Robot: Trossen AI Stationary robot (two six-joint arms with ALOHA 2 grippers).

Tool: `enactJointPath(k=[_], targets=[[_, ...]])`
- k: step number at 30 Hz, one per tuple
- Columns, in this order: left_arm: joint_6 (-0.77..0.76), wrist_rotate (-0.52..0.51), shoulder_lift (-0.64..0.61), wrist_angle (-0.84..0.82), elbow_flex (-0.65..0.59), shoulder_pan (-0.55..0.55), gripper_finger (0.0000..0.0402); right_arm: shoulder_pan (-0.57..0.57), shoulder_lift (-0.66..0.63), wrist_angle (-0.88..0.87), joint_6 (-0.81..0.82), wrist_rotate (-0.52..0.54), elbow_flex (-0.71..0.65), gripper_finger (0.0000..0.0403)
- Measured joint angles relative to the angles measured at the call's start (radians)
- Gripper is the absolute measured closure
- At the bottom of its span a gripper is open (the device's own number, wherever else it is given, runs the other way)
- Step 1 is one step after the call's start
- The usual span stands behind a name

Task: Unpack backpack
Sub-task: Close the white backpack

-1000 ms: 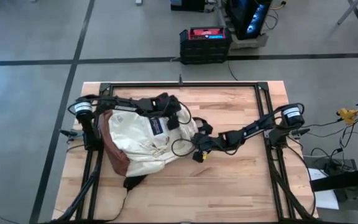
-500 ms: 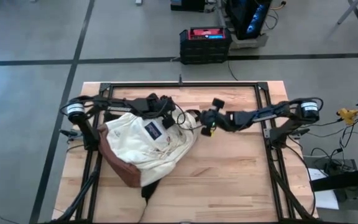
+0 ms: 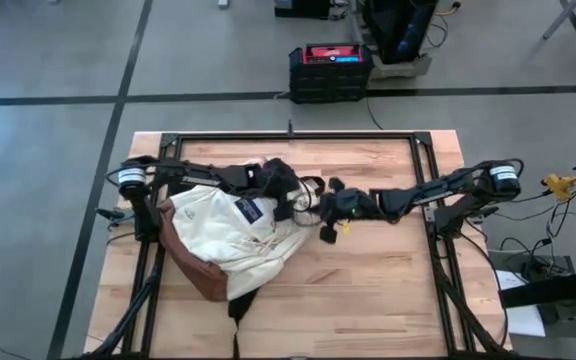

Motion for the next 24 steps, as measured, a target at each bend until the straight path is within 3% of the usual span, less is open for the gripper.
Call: enactJointPath(k=[4,7,11,15,18,24], targets=[[-0.053,-0.044,0.077,0.044,0.027,0.036,0.0087,0.077,0.104,0.159,0.034,0.007,0.001,0.0403],[-0.103,-0.052,0.115,0.043,0.086,0.063,0.0087,0.085,0.190,0.205,0.084,0.109,0.003,0.0403],[-0.120,-0.103,0.125,-0.015,0.166,0.096,0.0087,0.064,0.253,0.171,0.118,0.259,-0.001,0.0403],[-0.107,-0.152,0.108,-0.169,0.249,0.121,0.0087,-0.011,0.237,-0.002,0.096,0.335,-0.005,0.0403],[-0.104,-0.163,0.099,-0.301,0.297,0.127,0.0087,-0.082,0.192,-0.094,0.036,0.338,-0.022,0.0403],[0.011,-0.168,0.086,-0.348,0.346,0.132,0.0087,-0.146,0.022,-0.105,-0.196,0.179,-0.048,0.0403]])
